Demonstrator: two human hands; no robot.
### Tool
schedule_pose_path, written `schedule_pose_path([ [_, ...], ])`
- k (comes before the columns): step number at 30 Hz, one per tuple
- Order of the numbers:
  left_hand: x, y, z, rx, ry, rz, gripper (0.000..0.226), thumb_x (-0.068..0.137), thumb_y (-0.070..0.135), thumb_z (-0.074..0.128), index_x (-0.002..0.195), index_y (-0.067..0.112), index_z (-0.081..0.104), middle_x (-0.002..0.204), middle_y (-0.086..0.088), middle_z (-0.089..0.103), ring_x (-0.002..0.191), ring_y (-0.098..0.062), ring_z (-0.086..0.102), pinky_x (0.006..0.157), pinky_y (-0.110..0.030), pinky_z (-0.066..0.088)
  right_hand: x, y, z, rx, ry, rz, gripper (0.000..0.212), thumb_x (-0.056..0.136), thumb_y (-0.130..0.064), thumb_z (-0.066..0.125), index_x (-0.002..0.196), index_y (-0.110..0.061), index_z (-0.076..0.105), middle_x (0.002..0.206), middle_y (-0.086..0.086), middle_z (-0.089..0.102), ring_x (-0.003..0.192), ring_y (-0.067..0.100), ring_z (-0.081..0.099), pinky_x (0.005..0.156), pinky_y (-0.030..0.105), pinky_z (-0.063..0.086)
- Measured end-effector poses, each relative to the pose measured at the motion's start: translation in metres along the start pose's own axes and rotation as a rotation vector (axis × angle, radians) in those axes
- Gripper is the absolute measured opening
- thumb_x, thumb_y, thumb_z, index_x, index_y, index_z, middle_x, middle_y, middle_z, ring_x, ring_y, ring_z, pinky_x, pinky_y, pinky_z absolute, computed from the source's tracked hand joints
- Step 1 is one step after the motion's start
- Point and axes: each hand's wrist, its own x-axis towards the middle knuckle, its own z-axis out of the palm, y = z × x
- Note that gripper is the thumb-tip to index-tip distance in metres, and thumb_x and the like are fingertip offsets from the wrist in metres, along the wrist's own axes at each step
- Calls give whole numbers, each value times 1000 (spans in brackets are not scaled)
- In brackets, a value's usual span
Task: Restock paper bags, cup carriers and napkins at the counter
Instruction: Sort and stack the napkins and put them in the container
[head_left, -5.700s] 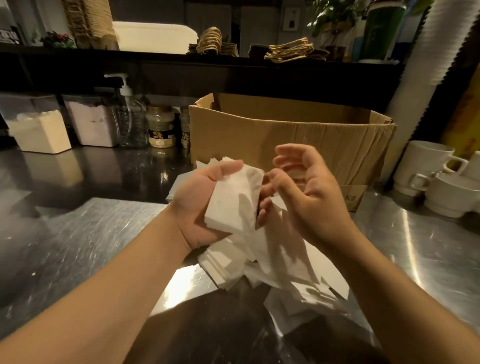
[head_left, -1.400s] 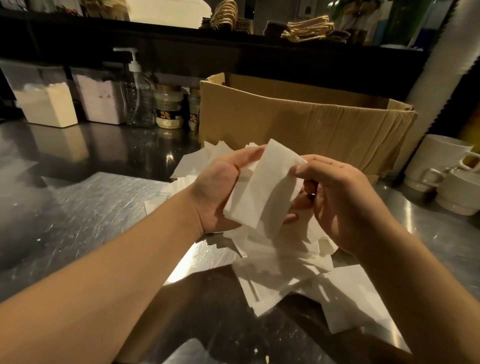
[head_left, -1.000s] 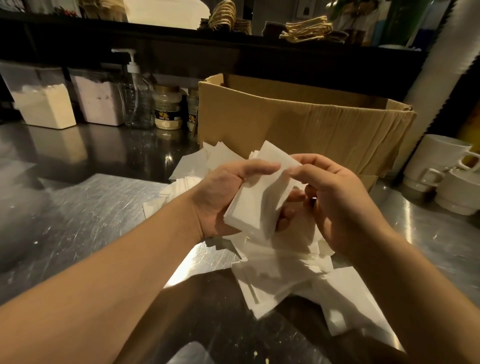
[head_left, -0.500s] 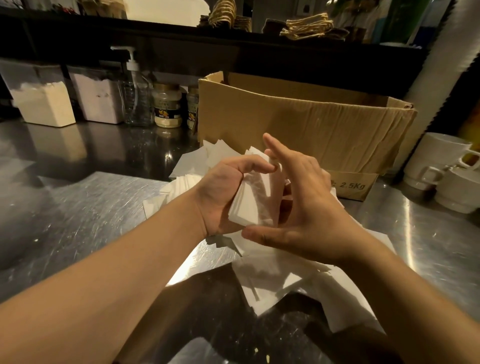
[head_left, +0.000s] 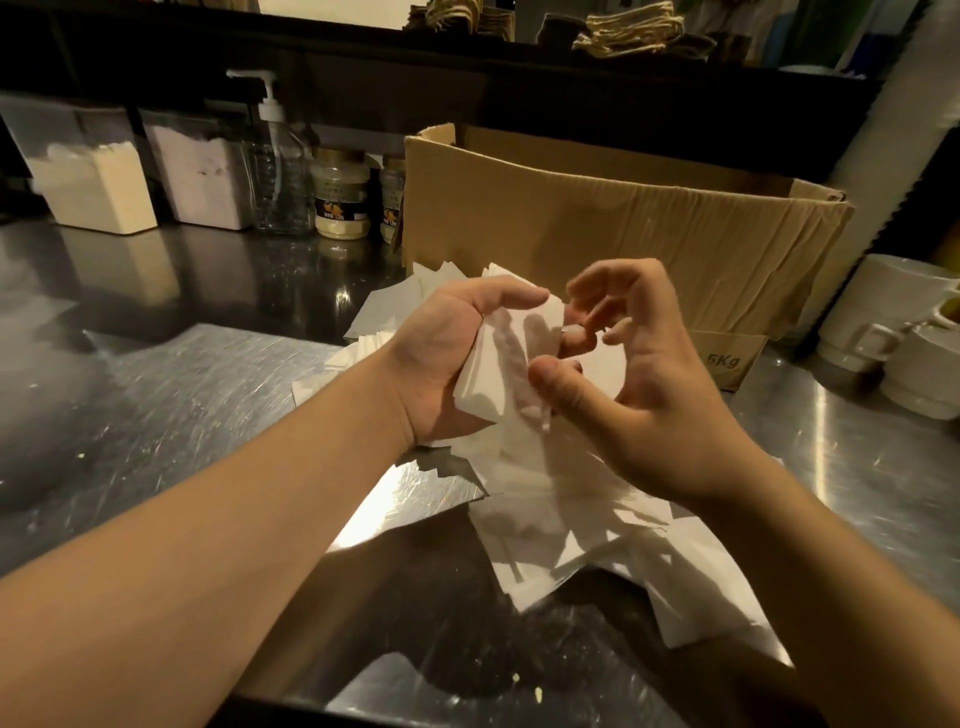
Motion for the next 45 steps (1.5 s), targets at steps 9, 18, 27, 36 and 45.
schedule_pose_path([
  [9, -6, 8, -3, -103, 103, 90, 48, 87, 32, 56, 131, 11, 52, 99, -9, 64, 86, -22, 60, 81, -34, 52, 0, -12, -11, 61, -318, -142, 20, 92, -39, 66, 84, -20, 67, 78, -7, 62, 73, 19, 61, 62, 30, 52],
  [18, -2, 8, -6, -159, 179, 104, 51, 87, 34, 57, 133, 14, 53, 102, -10, 65, 79, -21, 60, 76, -32, 50, -3, -21, -10, -276, -934, 150, 42, 74, -62, 79, 108, -48, 60, 103, -27, 49, 98, -6, 42, 83, 24, 46],
  [27, -1, 7, -5, -153, 197, 84, 49, 83, 33, 58, 128, 15, 53, 100, -9, 65, 77, -21, 60, 74, -32, 51, -6, -29, -11, -449, -1111, 158, 57, 71, -64, 80, 116, -54, 47, 126, -23, 35, 112, 7, 29, 89, 30, 34],
  [36, -2, 8, -3, -138, 209, 80, 46, 85, 34, 58, 126, 15, 54, 98, -9, 66, 78, -21, 60, 75, -32, 51, -4, -26, -11, -442, -1122, 197, 47, 80, -46, 79, 115, -52, 48, 121, -21, 37, 105, 5, 32, 78, 24, 34],
  [45, -1, 8, -5, -146, 212, 78, 45, 84, 33, 59, 124, 14, 55, 98, -9, 66, 79, -21, 59, 77, -32, 50, -6, -15, -9, -374, -1062, 145, 36, 84, -49, 74, 113, -52, 52, 112, -29, 41, 102, -4, 40, 82, 20, 39],
])
